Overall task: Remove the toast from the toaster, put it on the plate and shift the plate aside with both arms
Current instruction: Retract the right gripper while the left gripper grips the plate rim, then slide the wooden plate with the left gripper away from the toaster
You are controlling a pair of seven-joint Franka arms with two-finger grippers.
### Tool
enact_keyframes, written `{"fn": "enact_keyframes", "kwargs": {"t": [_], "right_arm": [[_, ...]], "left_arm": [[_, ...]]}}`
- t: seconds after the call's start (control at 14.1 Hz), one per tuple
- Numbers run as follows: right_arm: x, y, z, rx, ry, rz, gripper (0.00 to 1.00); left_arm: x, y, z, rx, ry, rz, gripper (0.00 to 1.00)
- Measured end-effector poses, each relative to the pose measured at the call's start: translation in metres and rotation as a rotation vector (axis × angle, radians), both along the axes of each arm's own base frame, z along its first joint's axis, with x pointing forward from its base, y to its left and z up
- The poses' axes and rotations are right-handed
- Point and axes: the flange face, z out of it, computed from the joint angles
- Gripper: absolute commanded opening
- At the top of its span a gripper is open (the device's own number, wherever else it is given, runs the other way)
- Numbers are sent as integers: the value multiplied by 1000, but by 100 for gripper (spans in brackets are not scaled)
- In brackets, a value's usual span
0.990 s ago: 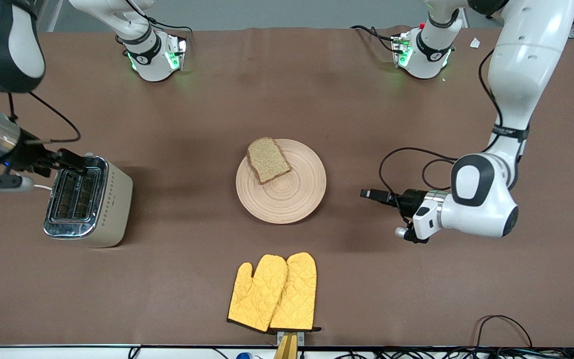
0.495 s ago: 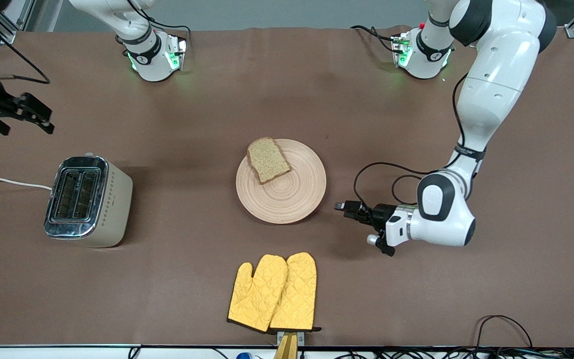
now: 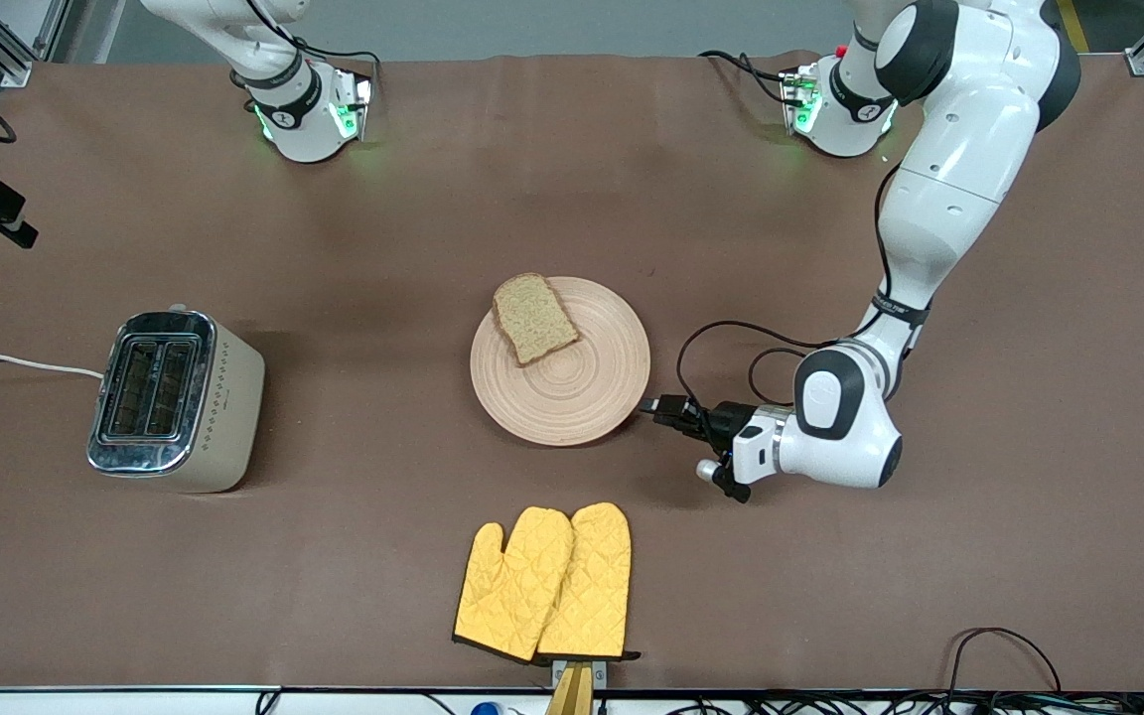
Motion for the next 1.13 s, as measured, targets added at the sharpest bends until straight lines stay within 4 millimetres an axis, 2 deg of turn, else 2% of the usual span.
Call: {"fn": "enact_keyframes", "kwargs": {"t": [0.21, 0.64, 0.78, 1.13], "right_arm": [[1, -3, -1, 12, 6, -6, 100], [2, 9, -3, 5, 19, 22, 100], [2, 10, -2, 5, 18, 24, 100], [2, 10, -3, 4, 19, 25, 100]], "left_arm": [[-4, -8, -14, 5, 6, 12, 40], [-12, -21, -25, 1, 22, 12, 38], [-13, -20, -26, 1, 24, 12, 31], [-17, -30, -27, -10, 2, -18, 7]]}}
